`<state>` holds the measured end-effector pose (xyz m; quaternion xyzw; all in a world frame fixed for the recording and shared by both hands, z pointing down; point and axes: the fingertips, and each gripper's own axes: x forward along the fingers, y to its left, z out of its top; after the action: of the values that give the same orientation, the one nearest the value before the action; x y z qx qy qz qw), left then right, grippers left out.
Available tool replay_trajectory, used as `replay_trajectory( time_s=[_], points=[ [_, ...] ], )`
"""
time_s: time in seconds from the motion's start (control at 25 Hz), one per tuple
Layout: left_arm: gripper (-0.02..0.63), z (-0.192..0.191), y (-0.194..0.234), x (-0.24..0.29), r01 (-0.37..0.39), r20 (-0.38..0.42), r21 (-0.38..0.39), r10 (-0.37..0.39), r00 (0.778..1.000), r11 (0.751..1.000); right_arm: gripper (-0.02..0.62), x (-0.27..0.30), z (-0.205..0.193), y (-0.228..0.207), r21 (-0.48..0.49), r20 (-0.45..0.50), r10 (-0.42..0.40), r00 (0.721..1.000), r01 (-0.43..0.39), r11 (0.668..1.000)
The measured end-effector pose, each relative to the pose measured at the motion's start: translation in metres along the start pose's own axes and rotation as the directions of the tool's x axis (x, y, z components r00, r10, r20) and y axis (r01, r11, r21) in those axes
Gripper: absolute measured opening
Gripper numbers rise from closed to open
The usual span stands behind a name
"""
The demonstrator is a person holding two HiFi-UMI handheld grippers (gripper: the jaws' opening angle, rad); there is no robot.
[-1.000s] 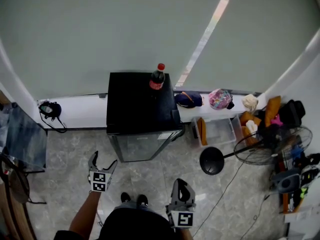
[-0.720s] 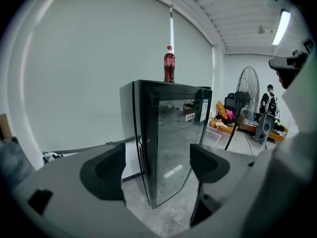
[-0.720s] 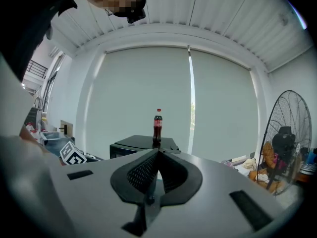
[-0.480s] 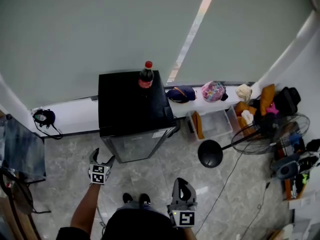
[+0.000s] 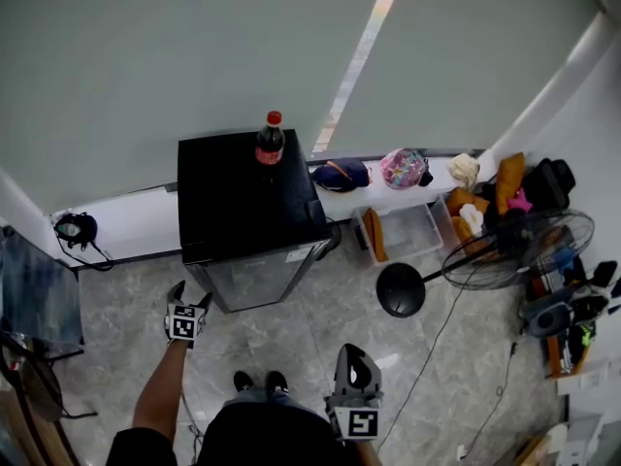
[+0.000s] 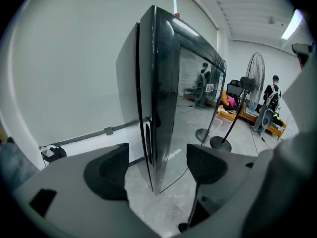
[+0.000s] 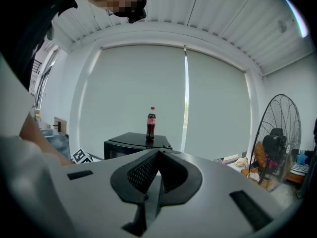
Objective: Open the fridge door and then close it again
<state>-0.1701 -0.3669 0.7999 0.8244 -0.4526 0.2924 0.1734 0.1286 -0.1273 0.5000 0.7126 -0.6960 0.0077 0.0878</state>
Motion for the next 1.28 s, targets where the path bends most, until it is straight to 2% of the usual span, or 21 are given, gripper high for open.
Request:
replay_trajectory(
  time_s=[0.28,0.52,0.68,0.8,0.96,1.16,1.28],
  points=[
    [0.31,-0.002,0.002,0.015,0.019,-0.034,0.017,-0.019,0.999,1.0,0.006,-0.001,0.001,-0.002,-0.015,-0.01,-0.004,1.0,0.004,1.0],
    [0.227,0.004,0.0,0.021,0.051,-0.019,-0.012,-0.052,0.998,0.999,0.006,-0.001,-0.002,-0.003,-0.008,-0.015,-0.014,1.0,0.014,1.0],
    [0.153,0.004,-0.002,0.023,0.07,-0.04,0.016,-0.07,0.997,0.997,0.006,0.0,0.0,-0.002,-0.002,-0.016,-0.016,1.0,0.016,1.0],
    [0.123,0.007,-0.001,0.024,0.07,-0.059,0.025,-0.069,0.996,0.997,0.006,0.002,0.001,-0.003,-0.006,-0.006,-0.012,1.0,0.012,1.0],
    [0.123,0.008,-0.001,0.025,0.072,-0.072,0.023,-0.07,0.995,0.997,0.006,0.003,0.0,0.0,0.004,-0.012,-0.008,1.0,0.008,1.0],
    [0.112,0.003,0.004,0.024,0.083,-0.115,0.056,-0.076,0.991,0.995,0.006,0.001,-0.002,0.0,-0.01,-0.018,0.005,1.0,-0.005,1.0],
    [0.101,0.005,0.001,0.023,0.112,-0.112,0.062,-0.104,0.988,0.992,0.006,0.001,-0.004,-0.001,-0.003,-0.022,0.007,1.0,-0.007,1.0]
  ],
)
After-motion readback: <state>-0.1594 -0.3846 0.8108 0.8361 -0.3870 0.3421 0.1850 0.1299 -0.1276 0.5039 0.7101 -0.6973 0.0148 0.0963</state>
